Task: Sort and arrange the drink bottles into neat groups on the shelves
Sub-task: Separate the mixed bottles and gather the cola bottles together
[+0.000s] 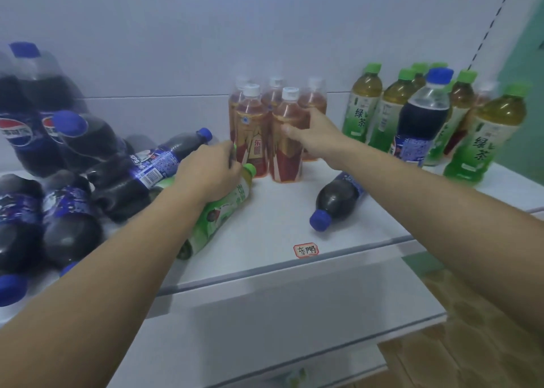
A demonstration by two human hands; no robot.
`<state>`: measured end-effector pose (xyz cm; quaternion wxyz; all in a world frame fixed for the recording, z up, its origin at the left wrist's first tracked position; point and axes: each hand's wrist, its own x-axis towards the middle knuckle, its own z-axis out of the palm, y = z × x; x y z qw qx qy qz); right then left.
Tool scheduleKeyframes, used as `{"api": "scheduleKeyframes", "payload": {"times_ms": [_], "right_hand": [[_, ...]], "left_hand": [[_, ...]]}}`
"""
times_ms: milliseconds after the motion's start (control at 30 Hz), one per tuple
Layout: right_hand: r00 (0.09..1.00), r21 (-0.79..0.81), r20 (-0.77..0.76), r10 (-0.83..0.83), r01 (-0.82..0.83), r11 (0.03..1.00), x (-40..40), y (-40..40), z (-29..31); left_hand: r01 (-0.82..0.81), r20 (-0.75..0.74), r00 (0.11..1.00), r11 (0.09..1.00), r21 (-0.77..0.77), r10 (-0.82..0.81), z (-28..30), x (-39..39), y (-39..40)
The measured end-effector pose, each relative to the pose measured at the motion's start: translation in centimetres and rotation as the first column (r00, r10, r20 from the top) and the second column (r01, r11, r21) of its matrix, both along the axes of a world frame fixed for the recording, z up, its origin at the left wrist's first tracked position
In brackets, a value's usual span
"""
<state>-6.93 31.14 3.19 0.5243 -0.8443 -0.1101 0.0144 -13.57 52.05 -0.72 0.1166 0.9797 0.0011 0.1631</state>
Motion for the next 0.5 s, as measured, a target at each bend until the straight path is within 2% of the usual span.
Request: {"api": "scheduleKeyframes", "payload": {"times_ms": [33,100,167,200,267,300,333,367,400,500], "right_hand": [[0.999,-0.057,0.041,0.001,0.001,0.998,-0.5,-0.4,-0.1],[0.983,-0.270,0.176,0.058,-0.008,0.963,-1.9,-1.6,-0.1],[0.936,-0.519,0.286,0.207,-0.030,0.854,-3.5,-3.4,-0.2],[0.914,-0.658,0.287,0.288,-0.031,0.752,-4.4,-4.5,-0.2],[0.905,-0.897,0.177,0.386,-0.014,0.443,-6.0,-6.5,-0.4],[0.912,-0.955,0.108,0.395,-0.015,0.296,-6.4,-7.3,-0.6],[0.919,-0.977,0.053,0.391,-0.034,0.212,-6.8,-7.8,-1.0],[0.922,-0.979,0.023,0.386,-0.057,0.196,-7.0,-8.0,-1.5],[0.919,-0.973,0.024,0.393,-0.069,0.221,-7.2,-8.0,-2.0],[0.895,-0.935,0.149,0.420,-0.011,0.355,-6.9,-7.6,-2.8]], "left_hand": [[0.012,0.009,1.000,1.000,0.007,-0.012,0.0,0.0,0.0],[0.053,0.050,0.997,0.997,0.051,-0.055,-0.1,0.1,-0.1],[0.116,0.071,0.990,0.987,0.107,-0.124,-0.1,0.0,-0.4],[0.158,0.071,0.983,0.981,0.111,-0.167,-0.1,0.0,-0.6],[0.239,0.067,0.967,0.967,0.085,-0.245,-0.3,-0.1,-1.1],[0.262,0.066,0.962,0.963,0.067,-0.266,-0.3,-0.1,-1.3],[0.276,0.068,0.958,0.960,0.053,-0.279,-0.4,-0.1,-1.3],[0.285,0.076,0.955,0.957,0.045,-0.288,-0.4,-0.1,-1.3],[0.293,0.084,0.952,0.955,0.040,-0.295,-0.5,0.0,-1.3],[0.284,0.081,0.955,0.959,0.027,-0.285,-0.6,0.1,-1.2]]}}
